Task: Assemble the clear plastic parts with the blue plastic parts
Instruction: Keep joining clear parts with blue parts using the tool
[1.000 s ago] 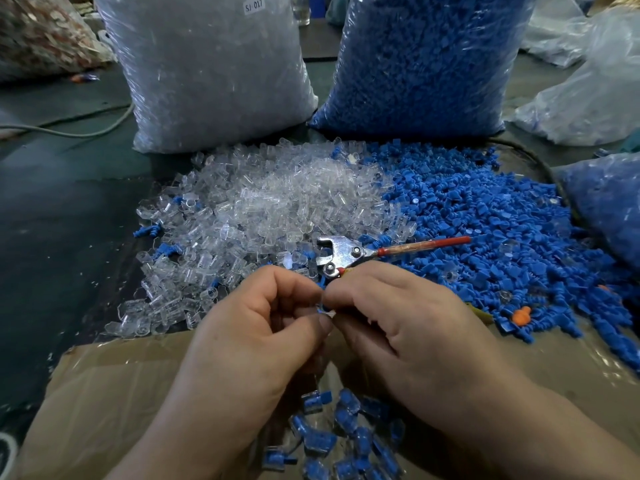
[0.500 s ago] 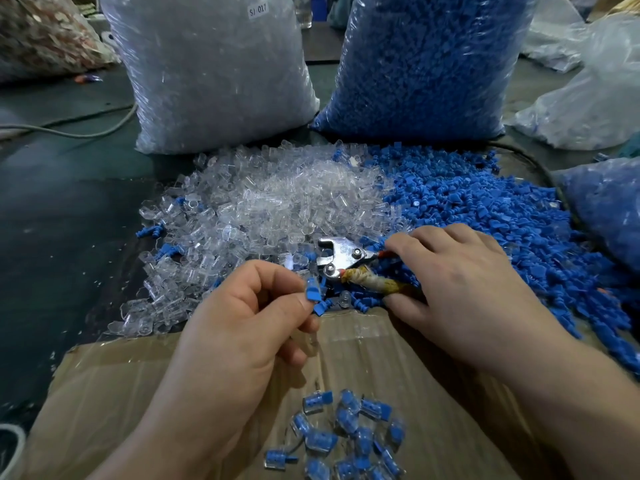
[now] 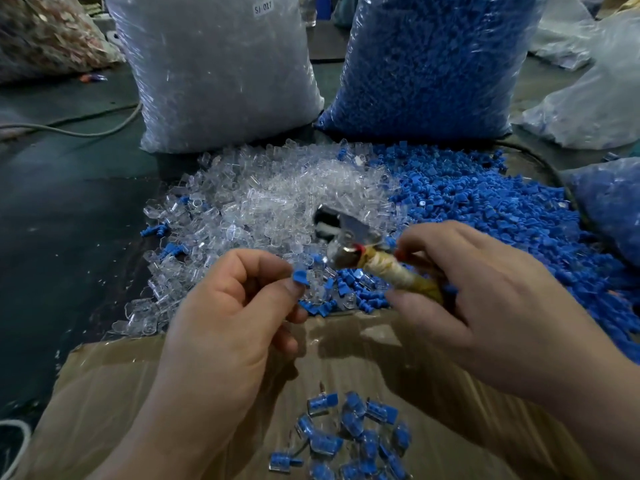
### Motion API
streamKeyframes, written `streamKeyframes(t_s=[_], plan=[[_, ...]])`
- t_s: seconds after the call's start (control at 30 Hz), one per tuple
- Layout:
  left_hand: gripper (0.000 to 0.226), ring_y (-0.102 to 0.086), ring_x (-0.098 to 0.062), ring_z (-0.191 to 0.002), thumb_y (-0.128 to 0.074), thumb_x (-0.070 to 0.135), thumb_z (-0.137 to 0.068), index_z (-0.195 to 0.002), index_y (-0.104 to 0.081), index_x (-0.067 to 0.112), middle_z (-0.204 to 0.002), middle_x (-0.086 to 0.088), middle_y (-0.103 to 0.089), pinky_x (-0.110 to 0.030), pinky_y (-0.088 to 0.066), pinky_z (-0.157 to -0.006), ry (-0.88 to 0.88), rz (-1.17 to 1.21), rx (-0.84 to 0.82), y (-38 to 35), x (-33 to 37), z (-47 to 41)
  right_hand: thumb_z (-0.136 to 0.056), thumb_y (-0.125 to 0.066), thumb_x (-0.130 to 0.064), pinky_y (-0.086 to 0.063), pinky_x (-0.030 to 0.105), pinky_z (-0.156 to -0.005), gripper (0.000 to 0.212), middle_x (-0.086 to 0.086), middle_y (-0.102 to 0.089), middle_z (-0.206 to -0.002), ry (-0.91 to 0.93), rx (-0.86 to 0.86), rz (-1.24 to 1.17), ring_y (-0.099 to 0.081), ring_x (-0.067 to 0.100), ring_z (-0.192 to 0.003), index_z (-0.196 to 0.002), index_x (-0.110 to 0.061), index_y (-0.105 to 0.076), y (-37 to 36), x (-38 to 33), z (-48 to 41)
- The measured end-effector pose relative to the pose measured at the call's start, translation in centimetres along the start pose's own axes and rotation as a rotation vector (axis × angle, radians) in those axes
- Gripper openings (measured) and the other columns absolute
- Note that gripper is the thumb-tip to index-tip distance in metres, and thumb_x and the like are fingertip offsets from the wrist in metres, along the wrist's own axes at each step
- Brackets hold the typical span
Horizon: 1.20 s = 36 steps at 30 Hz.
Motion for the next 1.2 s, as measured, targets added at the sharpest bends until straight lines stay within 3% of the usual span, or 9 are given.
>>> streamKeyframes(t_s=[0.13,0.33,0.53,0.7,0.87,1.0,1.1,1.2], plan=[[0.013,-0.063,-0.018,-0.052,-0.068,0.033,-0.07,-0.082,-0.071,0.031,-0.069,-0.01,-0.07,-0.022,-0.05,-0.046,-0.05,0.024,0.015,0.3,0.3,-0.1,-0.079,-0.033,-0.068,-0.031,0.013,-0.068,0.042,-0.023,-0.046,-0.096,0.019,-0.083,0.026,-0.044,0.0,-0.086,-0.113,-0.043,-0.042,-0.8,-0.1,0.0],[0.016,-0.066,-0.019,-0.054,-0.075,0.04,-0.074,-0.087,-0.071,0.031,-0.073,-0.009,-0.071,-0.024,-0.052,-0.049,-0.11,-0.034,0.019,0.6,0.5,-0.1,-0.078,-0.034,-0.067,-0.043,0.028,-0.074,0.047,-0.019,-0.05,-0.105,0.034,-0.09,0.01,-0.045,0.004,-0.093,-0.119,-0.043,-0.04,-1.3,-0.5,0.1],[0.011,-0.064,-0.016,-0.052,-0.067,0.028,-0.079,-0.087,-0.07,0.034,-0.075,-0.007,-0.071,-0.022,-0.051,-0.047,-0.169,-0.052,0.007,0.7,0.7,0.1,-0.079,-0.03,-0.071,-0.045,0.027,-0.08,0.051,-0.024,-0.047,-0.11,0.059,-0.123,-0.008,-0.045,-0.001,-0.098,-0.124,-0.047,-0.035,-1.5,-0.7,0.3],[0.01,-0.064,-0.014,-0.054,-0.069,0.033,-0.077,-0.086,-0.069,0.036,-0.075,-0.004,-0.071,-0.022,-0.052,-0.048,-0.196,-0.058,-0.007,0.3,1.1,0.2,-0.082,-0.025,-0.076,-0.044,0.025,-0.077,0.059,-0.021,-0.053,-0.103,0.088,-0.132,0.072,-0.05,0.004,-0.092,-0.128,-0.043,-0.043,-1.6,-1.1,-0.1],[0.019,-0.064,-0.015,-0.054,-0.069,0.048,-0.07,-0.085,-0.069,0.037,-0.073,-0.002,-0.07,-0.021,-0.052,-0.048,-0.179,-0.068,0.001,0.3,1.3,0.4,-0.081,-0.027,-0.076,-0.042,0.021,-0.068,0.055,-0.022,-0.054,-0.087,0.074,-0.11,0.067,-0.052,0.002,-0.08,-0.114,-0.041,-0.055,-1.4,-1.2,0.0],[0.008,-0.065,-0.016,-0.055,-0.072,0.034,-0.079,-0.086,-0.069,0.037,-0.073,-0.003,-0.07,-0.022,-0.052,-0.048,-0.182,-0.114,0.03,0.4,1.4,0.4,-0.08,-0.029,-0.076,-0.045,0.021,-0.066,0.052,-0.023,-0.055,-0.084,0.07,-0.105,0.034,-0.053,0.001,-0.076,-0.107,-0.041,-0.056,-1.5,-1.3,0.0],[0.009,-0.065,-0.014,-0.054,-0.075,0.028,-0.082,-0.085,-0.069,0.033,-0.069,-0.003,-0.07,-0.021,-0.052,-0.047,-0.15,-0.143,0.051,0.6,1.3,0.3,-0.078,-0.034,-0.078,-0.036,0.015,-0.069,0.051,-0.028,-0.054,-0.088,0.047,-0.045,0.104,-0.049,-0.004,-0.079,-0.109,-0.044,-0.056,-1.1,-0.5,0.0],[0.015,-0.062,-0.012,-0.048,-0.069,0.018,-0.08,-0.082,-0.068,0.032,-0.062,-0.005,-0.068,-0.019,-0.05,-0.045,-0.014,-0.211,-0.025,0.2,0.4,0.1,-0.076,-0.033,-0.08,-0.037,0.029,-0.077,0.064,-0.019,-0.055,-0.095,-0.038,0.031,0.261,-0.046,0.007,-0.088,-0.118,-0.037,-0.055,-0.7,1.2,-0.8]])
Point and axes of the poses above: each hand's wrist, its own z-axis away from the middle knuckle, its own y-axis out of the back of the hand, x = y × z, the point moved 7 cm from there along -z, towards the middle knuckle
